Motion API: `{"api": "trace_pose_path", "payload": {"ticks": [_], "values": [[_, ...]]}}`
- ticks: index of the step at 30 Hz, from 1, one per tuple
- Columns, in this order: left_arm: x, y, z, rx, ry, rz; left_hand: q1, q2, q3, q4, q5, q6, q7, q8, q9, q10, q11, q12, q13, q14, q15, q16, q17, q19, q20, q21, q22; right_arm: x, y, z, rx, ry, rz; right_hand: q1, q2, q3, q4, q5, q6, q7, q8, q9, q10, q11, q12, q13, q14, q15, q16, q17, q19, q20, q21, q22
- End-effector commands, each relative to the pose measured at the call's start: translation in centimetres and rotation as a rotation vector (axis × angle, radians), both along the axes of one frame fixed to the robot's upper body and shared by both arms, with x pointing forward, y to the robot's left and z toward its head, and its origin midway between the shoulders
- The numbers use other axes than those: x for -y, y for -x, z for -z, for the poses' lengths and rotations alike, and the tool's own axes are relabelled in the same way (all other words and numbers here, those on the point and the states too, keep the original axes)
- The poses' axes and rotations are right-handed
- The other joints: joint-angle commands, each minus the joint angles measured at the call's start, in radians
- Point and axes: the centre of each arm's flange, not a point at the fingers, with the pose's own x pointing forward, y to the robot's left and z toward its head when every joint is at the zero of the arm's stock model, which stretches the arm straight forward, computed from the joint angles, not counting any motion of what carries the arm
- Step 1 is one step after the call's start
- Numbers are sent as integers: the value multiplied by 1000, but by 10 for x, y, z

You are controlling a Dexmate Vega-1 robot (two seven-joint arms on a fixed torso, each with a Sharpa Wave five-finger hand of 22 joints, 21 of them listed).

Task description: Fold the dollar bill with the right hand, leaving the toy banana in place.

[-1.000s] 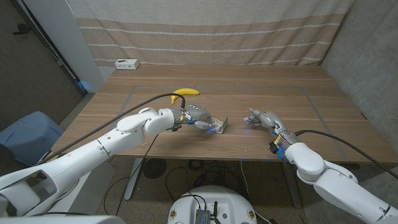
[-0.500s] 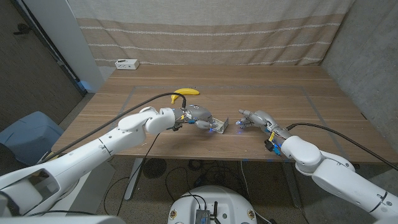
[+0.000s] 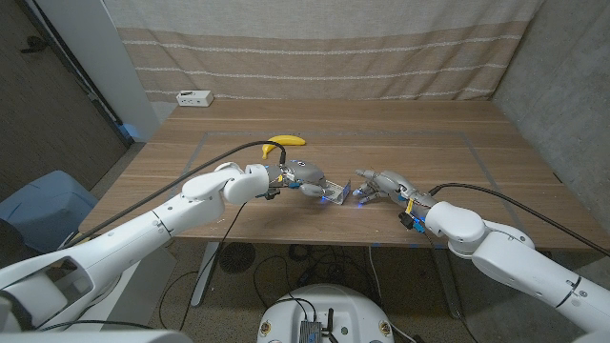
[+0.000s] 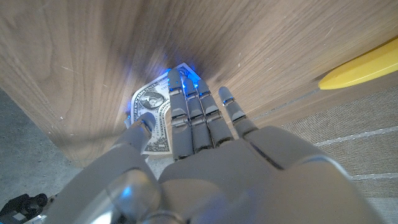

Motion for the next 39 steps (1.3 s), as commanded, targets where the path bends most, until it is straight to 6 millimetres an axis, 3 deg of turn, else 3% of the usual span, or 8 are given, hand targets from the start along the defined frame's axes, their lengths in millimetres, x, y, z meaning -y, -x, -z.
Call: {"api": "trace_pose_path", "payload": {"ticks": [1,11,19,26,39], "values": [[-2,-2,1,-4,1,-8,-7,-5,0,5,-2,8,-2,-6,1,11,2,-2,2,12,-2,0,2,2,0,4,2,-7,-7,0,-39,20,-48,-17,-5,-1,7,-1,-2,-2,-12,0,3,-2,-10,1,1,6,-11,-3,3,0,3,1],[-3,-3,0,-5,2,-8,-13,-7,-3,7,-3,9,-6,-8,1,11,0,-6,2,11,-3,-4,2,1,-2,4,2,-14,-15,0,-20,-56,-145,-32,0,8,9,3,-55,2,-59,3,-54,4,-56,2,-58,17,-68,-22,-48,6,-23,-3],[-3,-6,-1,-8,3,-7,-18,-9,-4,8,-3,7,-5,-10,1,10,-2,-9,2,11,-2,-7,1,1,-2,4,1,-19,-18,-2,20,-103,-192,-19,4,24,-8,3,-121,0,-87,5,-103,1,-92,5,-106,22,-106,-27,-85,7,-44,-4],[-3,-8,-2,-11,6,-9,-21,-9,-3,9,-3,6,-6,-12,0,10,-1,-12,1,10,-4,-10,1,0,-2,4,1,-22,-20,-3,21,-98,-195,-16,2,25,-19,2,-167,-1,-93,6,-148,-4,-120,7,-149,21,-129,-24,-114,6,-62,-5],[-1,-11,-4,-19,7,-7,-27,-7,-3,12,-4,6,-7,-14,1,11,-1,-16,1,12,-5,-13,1,-1,-2,3,1,-29,-26,-5,-7,-83,-244,-34,-5,19,-13,0,-200,3,-94,6,-177,-6,-138,7,-172,21,-147,-24,-114,3,-68,-7]]}}
